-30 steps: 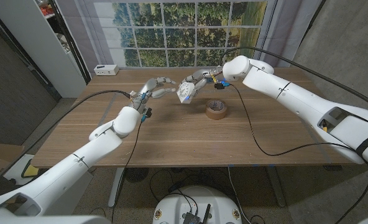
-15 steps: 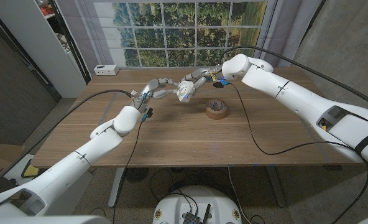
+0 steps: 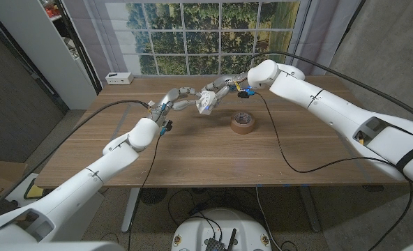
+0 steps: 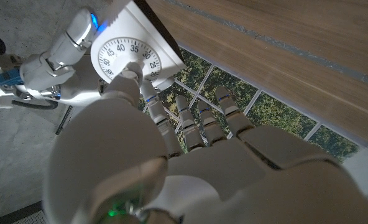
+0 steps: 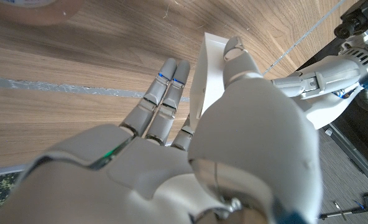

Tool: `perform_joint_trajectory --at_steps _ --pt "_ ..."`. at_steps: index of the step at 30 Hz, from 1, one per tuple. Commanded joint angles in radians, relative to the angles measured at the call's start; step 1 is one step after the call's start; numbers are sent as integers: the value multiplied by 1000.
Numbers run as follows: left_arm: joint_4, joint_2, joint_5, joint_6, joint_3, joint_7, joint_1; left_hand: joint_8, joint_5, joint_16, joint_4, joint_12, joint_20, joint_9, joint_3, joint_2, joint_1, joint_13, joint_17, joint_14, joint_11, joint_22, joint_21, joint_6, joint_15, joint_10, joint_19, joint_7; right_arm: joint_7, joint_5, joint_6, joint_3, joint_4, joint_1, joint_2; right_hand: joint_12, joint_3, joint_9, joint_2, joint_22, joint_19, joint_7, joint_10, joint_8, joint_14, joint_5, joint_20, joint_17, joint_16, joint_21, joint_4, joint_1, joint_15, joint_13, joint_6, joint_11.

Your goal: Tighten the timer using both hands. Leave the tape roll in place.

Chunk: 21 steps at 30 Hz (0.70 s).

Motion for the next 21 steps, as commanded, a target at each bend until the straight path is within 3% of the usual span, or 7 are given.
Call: perform_joint_trajectory --at_steps 1,10,21 --pt "17 -10 3 -14 7 -2 -8 13 13 8 2 7 -3 5 -9 -2 9 4 4 11 -8 5 1 24 -31 13 8 5 8 17 9 -5 20 9 12 100 17 3 39 -1 13 8 143 3 14 8 -7 2 -3 7 23 -50 -152 83 130 103" --pt "19 -9 0 -8 12 -17 -14 13 22 9 6 8 -4 10 -16 0 16 4 6 13 -13 6 2 30 -33 17 14 11 17 33 11 -5 34 12 17 100 19 3 40 -2 15 9 145 0 20 9 -6 2 -7 12 25 -58 -152 86 132 110" --pt "10 -11 8 12 18 -15 -19 41 42 16 1 19 -11 29 -7 37 73 6 6 36 -35 9 6 95 -46 55 30 27 29 57 16 3 41 13 12 98 21 4 41 -2 17 9 146 -2 26 11 -5 2 -12 19 24 -64 -153 86 138 114"
